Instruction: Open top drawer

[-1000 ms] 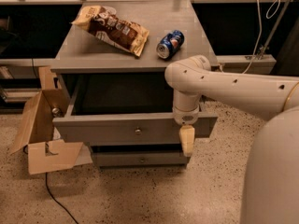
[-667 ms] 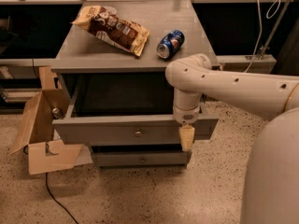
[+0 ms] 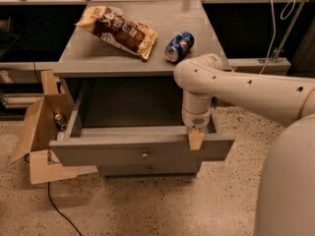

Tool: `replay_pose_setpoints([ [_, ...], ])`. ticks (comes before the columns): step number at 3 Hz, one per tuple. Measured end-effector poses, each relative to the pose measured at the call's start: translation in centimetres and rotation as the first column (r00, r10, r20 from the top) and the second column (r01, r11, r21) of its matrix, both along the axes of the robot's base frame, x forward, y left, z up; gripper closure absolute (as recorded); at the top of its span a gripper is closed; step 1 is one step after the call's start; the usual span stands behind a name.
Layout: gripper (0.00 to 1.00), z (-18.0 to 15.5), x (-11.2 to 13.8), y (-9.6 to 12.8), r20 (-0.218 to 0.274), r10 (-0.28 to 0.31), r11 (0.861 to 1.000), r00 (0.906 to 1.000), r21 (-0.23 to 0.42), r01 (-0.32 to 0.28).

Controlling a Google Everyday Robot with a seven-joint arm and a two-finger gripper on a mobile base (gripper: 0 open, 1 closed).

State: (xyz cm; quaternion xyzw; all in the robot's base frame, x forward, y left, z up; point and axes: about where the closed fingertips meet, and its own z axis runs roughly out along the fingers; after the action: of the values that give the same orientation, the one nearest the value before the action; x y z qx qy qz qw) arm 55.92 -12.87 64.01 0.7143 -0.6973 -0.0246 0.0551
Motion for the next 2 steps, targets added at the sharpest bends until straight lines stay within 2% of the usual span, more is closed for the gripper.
replay_pose_setpoints([
  [1, 1.00, 0.01, -0.58, -0.10, 0.008, -0.009, 1.000, 0.9999, -0.001, 0.009],
  [2, 0.00, 0.01, -0.58, -0.10, 0.008, -0.009, 1.000, 0.9999, -0.001, 0.009],
])
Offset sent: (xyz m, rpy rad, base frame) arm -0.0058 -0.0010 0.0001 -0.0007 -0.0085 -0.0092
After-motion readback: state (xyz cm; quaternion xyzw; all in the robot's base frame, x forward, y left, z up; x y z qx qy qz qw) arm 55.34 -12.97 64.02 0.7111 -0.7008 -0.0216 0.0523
